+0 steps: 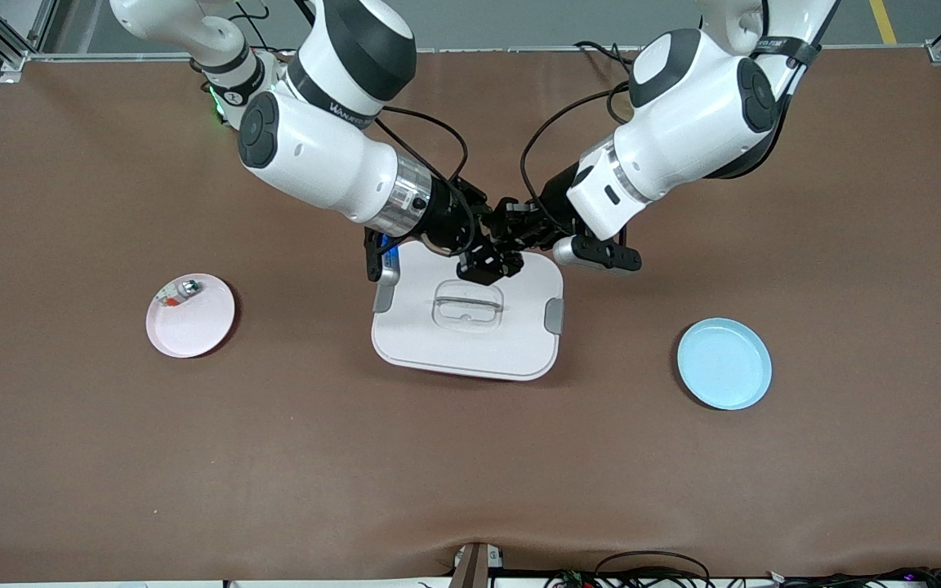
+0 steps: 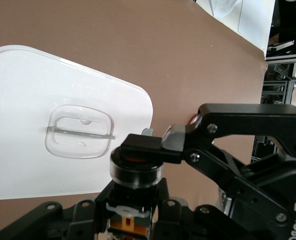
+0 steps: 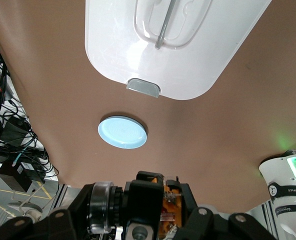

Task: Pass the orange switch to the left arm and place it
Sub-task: 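Grasp the switch with the left gripper above the box, then carry the switch to the blue plate with the left gripper while the right gripper withdraws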

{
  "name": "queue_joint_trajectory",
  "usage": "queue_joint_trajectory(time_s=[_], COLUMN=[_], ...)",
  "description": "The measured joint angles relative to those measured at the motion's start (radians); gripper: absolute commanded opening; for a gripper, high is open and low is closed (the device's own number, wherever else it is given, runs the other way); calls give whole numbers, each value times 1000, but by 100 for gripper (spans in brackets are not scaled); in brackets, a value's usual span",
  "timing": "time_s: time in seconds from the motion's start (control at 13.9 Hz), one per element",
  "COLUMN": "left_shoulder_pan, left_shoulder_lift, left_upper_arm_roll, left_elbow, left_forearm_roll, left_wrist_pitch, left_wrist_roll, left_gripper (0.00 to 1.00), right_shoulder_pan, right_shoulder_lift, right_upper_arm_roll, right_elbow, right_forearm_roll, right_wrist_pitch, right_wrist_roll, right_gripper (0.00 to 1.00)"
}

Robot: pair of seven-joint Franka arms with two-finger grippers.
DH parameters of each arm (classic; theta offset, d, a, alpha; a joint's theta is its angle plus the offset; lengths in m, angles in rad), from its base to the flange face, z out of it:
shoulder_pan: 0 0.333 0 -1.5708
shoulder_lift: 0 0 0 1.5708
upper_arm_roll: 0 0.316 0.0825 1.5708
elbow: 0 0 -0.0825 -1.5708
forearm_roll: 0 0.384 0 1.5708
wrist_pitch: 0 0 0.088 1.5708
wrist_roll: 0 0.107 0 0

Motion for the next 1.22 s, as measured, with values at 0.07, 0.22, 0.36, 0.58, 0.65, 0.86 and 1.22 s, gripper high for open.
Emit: queue_joint_trajectory(time_s=[0.07,0.22,0.36,0.58,0.65,0.86,1.22], left_shoulder_pan=[0,4,14,38,50,111,236], left_shoulder_lift=[0,0,0,0,-1,-1,6], left_upper_arm_roll=[0,2,7,10,10,11,15], left_elbow=[1,4,6,6,6,7,-5], left_forearm_roll=[5,54,120,206,236,316,488], left_wrist_pitch=[2,2,0,-25,-50,-198,-356], left_wrist_roll=[10,34,43,58,71,136,382], left_gripper=[0,0,0,0,0,0,0], right_shoulder_pan=[0,0,-3,-26,-37,-80,-223], right_shoulder_lift=[1,5,8,8,8,7,-16], right_upper_arm_roll=[0,-3,-10,-19,-20,-26,-33], right_elbow=[0,0,1,3,5,10,27], right_forearm_roll=[2,1,-6,-90,-141,-308,-463], right_wrist_pitch=[4,5,5,-47,-96,-269,-529], right_wrist_roll=[1,1,-11,-164,-247,-470,-899], right_gripper=[100,100,100,100,100,100,100])
